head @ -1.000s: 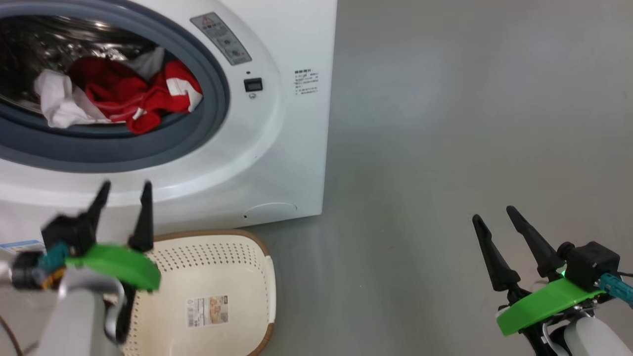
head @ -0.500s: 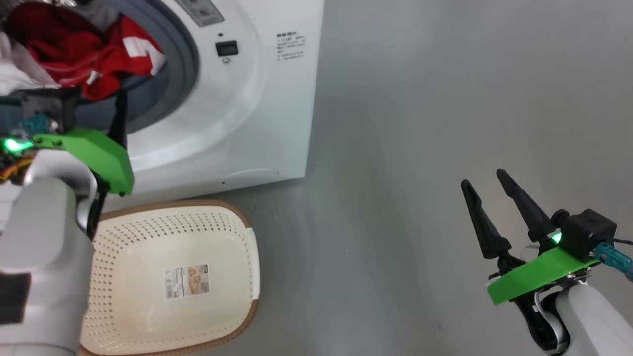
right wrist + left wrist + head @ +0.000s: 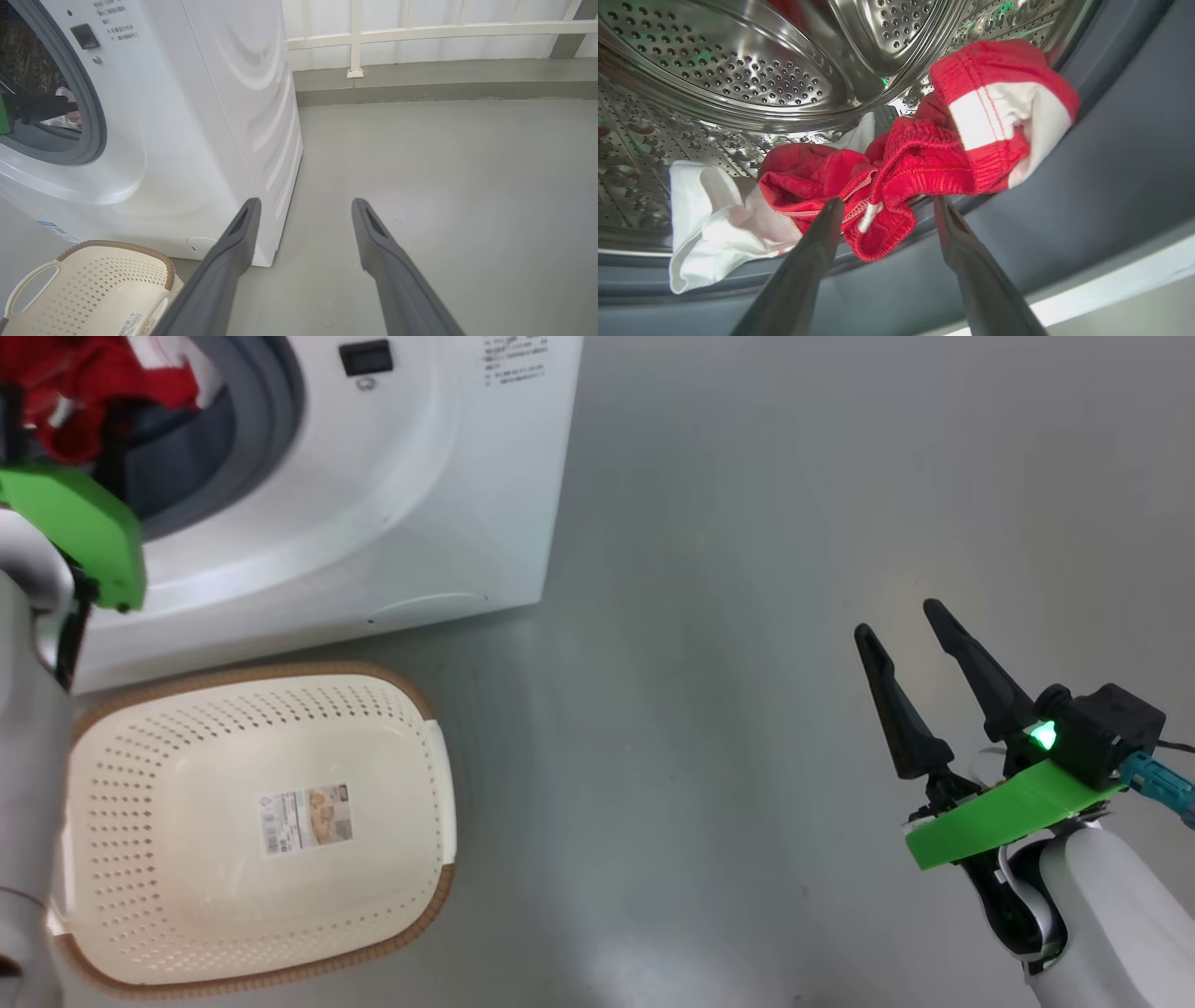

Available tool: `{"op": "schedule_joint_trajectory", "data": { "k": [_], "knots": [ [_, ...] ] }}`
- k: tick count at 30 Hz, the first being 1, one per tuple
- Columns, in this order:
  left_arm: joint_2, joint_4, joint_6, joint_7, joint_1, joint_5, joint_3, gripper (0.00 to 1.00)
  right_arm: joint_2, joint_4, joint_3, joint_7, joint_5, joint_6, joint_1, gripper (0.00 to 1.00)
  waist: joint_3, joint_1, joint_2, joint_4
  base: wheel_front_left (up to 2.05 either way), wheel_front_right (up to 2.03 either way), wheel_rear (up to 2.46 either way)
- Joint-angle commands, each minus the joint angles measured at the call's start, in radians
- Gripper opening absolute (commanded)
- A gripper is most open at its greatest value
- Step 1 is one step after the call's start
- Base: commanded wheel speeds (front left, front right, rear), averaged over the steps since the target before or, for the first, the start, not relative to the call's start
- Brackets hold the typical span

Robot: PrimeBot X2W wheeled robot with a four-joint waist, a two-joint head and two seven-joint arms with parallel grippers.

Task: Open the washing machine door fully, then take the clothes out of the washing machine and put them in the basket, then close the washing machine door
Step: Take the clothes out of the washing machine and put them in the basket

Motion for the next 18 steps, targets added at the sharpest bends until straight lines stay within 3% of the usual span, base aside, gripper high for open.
{"op": "schedule_joint_trajectory", "data": {
  "k": [1,18],
  "knots": [
    [0.060,-0.005,0.010,-0.009,-0.035,0.014,0.003,1.00,-0.006,-0.027,0.018,-0.006,0.004,0.006,-0.004,1.00,0.039,0.0000,0.0000,-0.025,0.00,0.00,0.00],
    [0.126,0.070,0.048,-0.004,-0.161,0.059,-0.066,1.00,0.009,-0.042,0.033,-0.006,0.011,0.006,-0.046,1.00,0.124,0.0000,0.0000,-0.078,0.00,0.00,0.00]
  ]
}}
